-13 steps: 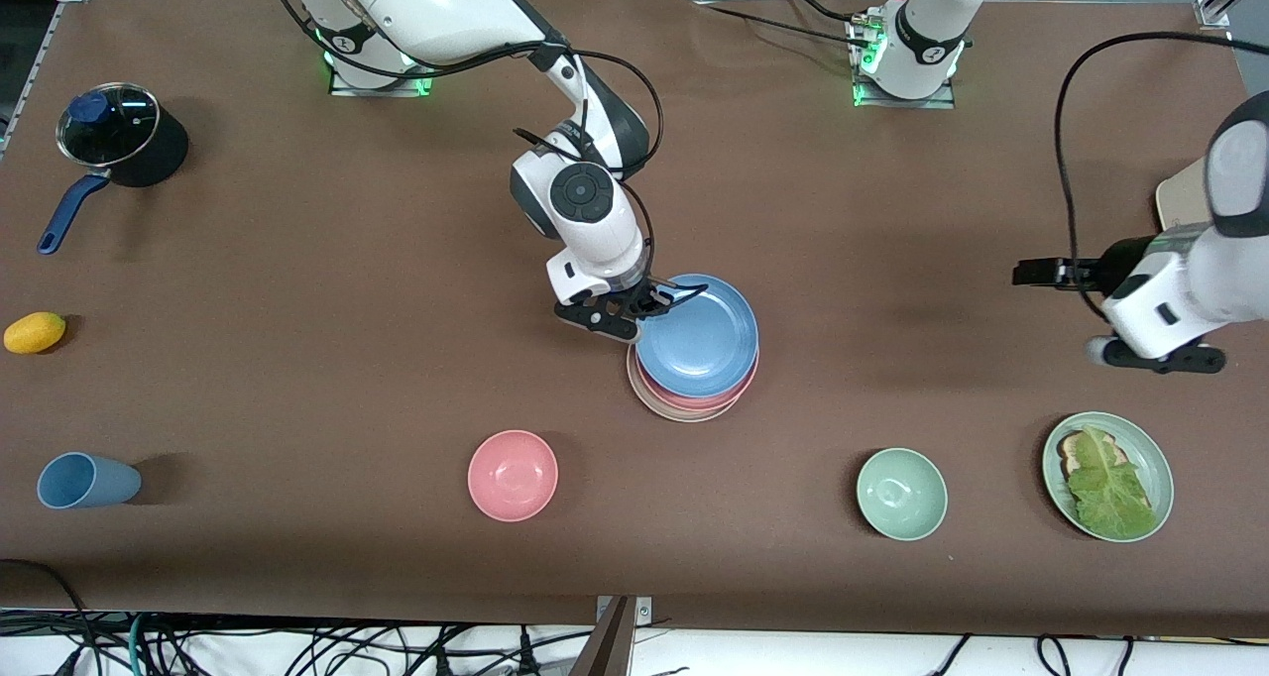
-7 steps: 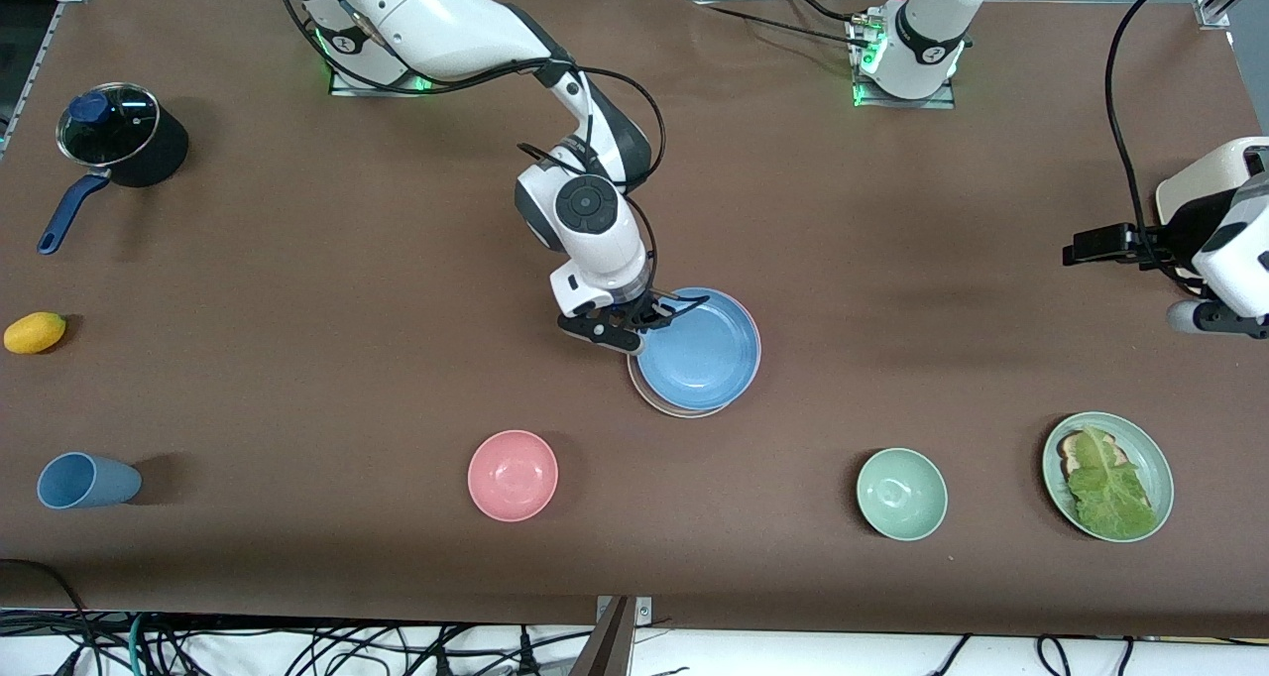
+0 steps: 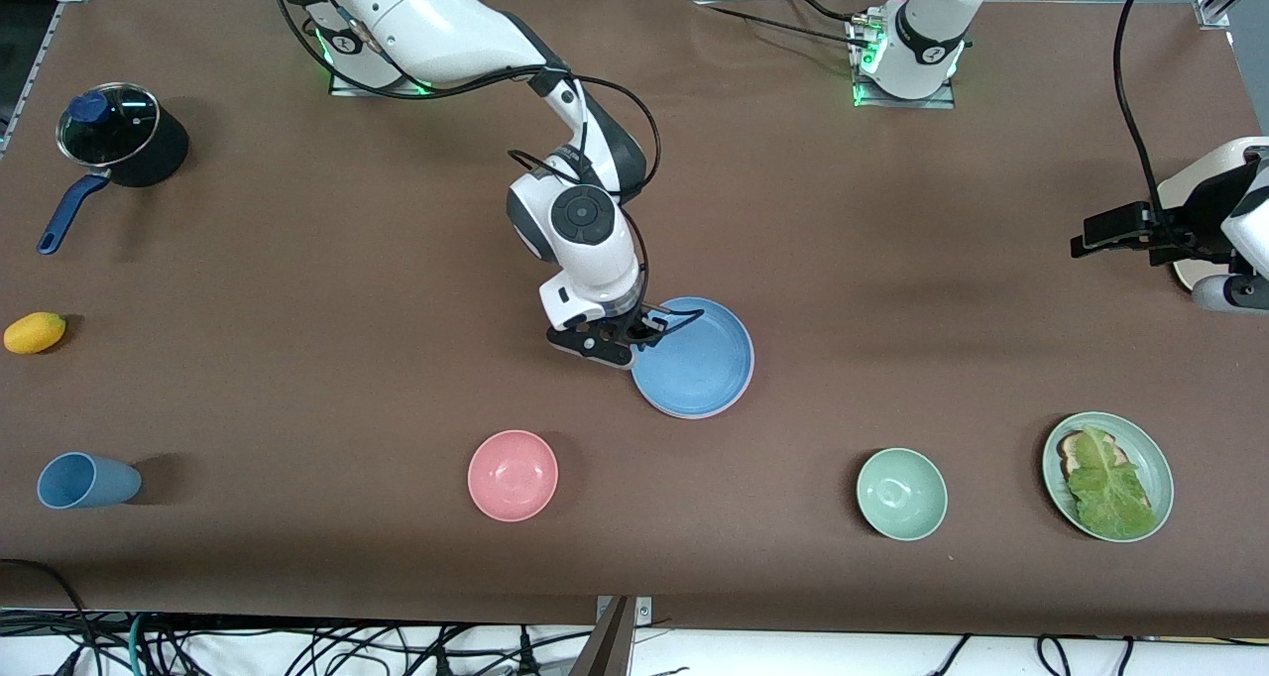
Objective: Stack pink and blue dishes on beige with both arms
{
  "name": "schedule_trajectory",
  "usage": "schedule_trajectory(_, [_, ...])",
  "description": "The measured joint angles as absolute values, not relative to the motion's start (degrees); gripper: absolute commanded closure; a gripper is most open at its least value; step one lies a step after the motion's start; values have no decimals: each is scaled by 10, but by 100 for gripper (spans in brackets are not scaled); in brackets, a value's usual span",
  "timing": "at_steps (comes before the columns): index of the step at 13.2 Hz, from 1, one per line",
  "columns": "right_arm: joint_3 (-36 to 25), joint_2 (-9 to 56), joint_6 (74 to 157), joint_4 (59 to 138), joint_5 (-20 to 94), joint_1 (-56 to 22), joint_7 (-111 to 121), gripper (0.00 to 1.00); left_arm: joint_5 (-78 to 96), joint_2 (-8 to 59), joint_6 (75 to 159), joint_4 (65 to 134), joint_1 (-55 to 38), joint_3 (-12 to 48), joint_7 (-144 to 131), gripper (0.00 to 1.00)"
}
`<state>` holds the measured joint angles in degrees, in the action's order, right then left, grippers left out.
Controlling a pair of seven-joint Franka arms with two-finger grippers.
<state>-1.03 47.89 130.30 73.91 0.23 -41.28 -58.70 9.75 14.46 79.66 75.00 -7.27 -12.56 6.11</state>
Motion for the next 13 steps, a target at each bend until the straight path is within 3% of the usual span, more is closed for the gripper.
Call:
schedule_trajectory(6, [-23, 453, 1189, 677, 2, -344, -424, 0, 95, 125, 799, 749, -54, -115, 59, 0])
schedule_trajectory(13, [-23, 347, 1027, 679, 13, -228, -199, 0, 46, 103, 799, 750, -16, -17, -20, 0])
